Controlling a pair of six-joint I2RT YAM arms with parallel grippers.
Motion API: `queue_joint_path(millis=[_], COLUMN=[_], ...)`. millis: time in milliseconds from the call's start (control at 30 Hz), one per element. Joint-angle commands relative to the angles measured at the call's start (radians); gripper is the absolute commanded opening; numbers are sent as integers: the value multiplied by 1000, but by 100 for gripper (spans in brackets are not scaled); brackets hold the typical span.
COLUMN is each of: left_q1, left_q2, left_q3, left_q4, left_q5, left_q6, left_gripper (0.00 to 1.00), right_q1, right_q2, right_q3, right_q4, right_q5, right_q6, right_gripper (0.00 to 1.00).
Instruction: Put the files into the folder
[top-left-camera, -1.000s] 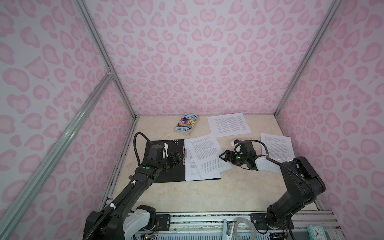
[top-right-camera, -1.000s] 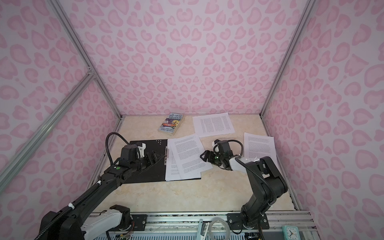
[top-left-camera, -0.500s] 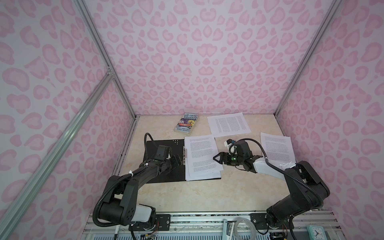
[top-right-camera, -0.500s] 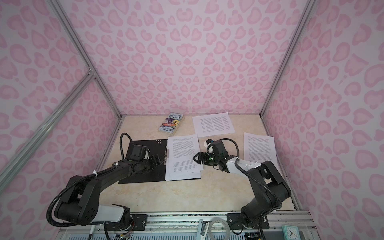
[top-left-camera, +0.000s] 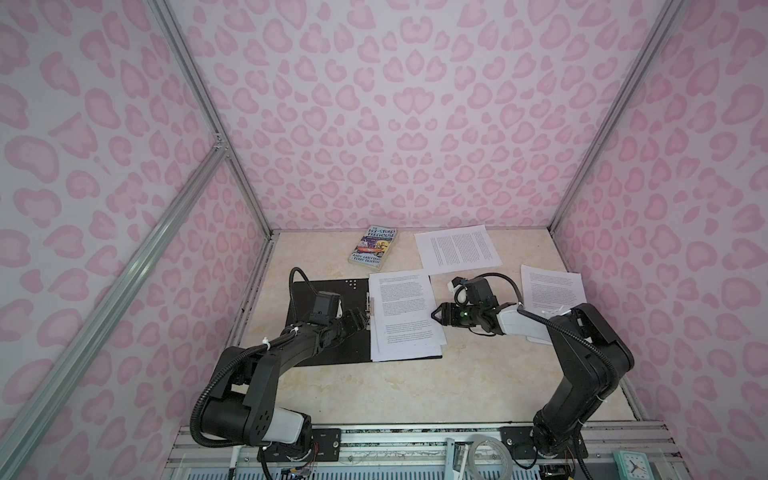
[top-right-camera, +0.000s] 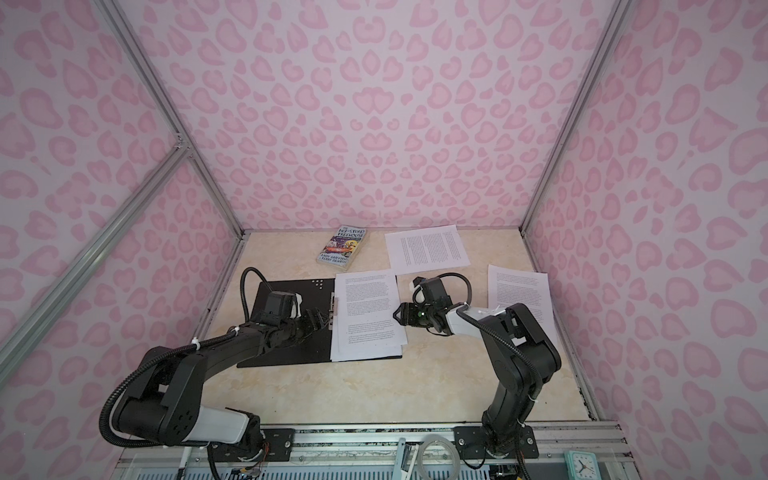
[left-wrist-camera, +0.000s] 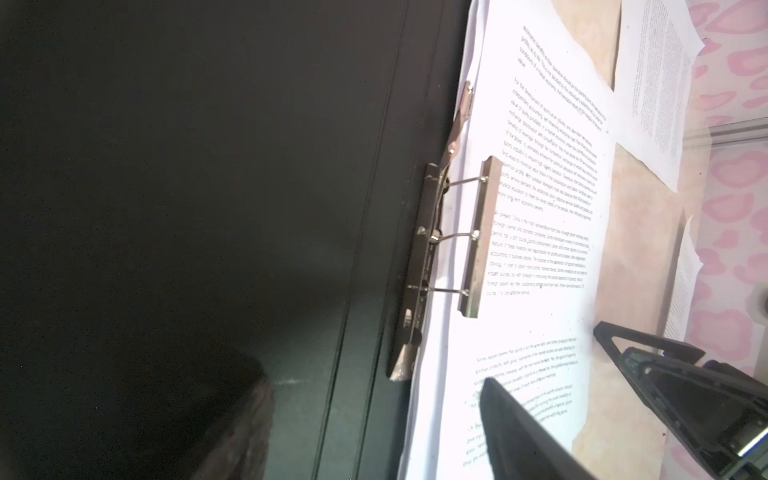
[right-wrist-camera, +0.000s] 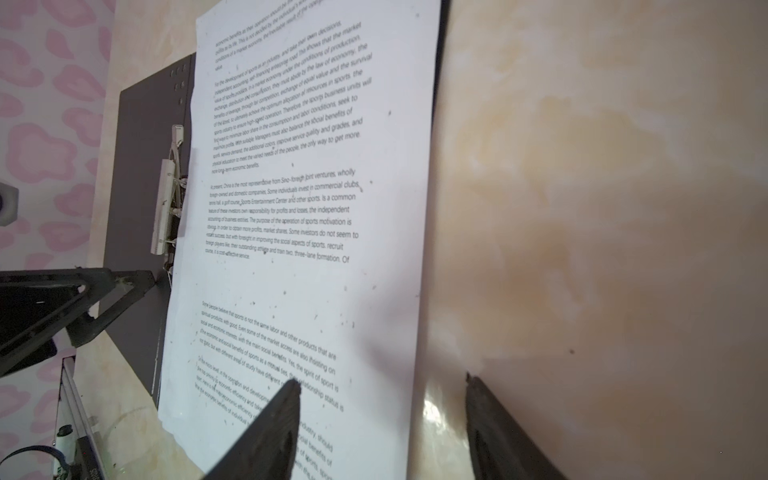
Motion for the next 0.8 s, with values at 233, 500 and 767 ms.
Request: queue_joint_path(millis=[233, 500, 767], left_q1=[1, 0, 0], left_q2=[2, 31, 26], left_q3=[-5, 2, 4], left_q4=[-4, 2, 1], left_q5=[8, 28, 27], left_q6=[4, -1, 2], left_gripper=[79, 78, 78], right_q1=[-28, -64, -75], right_q2=[58, 66, 68], right_q3=[-40, -83, -118], right_q4=[106, 237, 366], right_q5=[-150, -235, -284], right_q6=[112, 190, 256], right_gripper=[57, 49, 46])
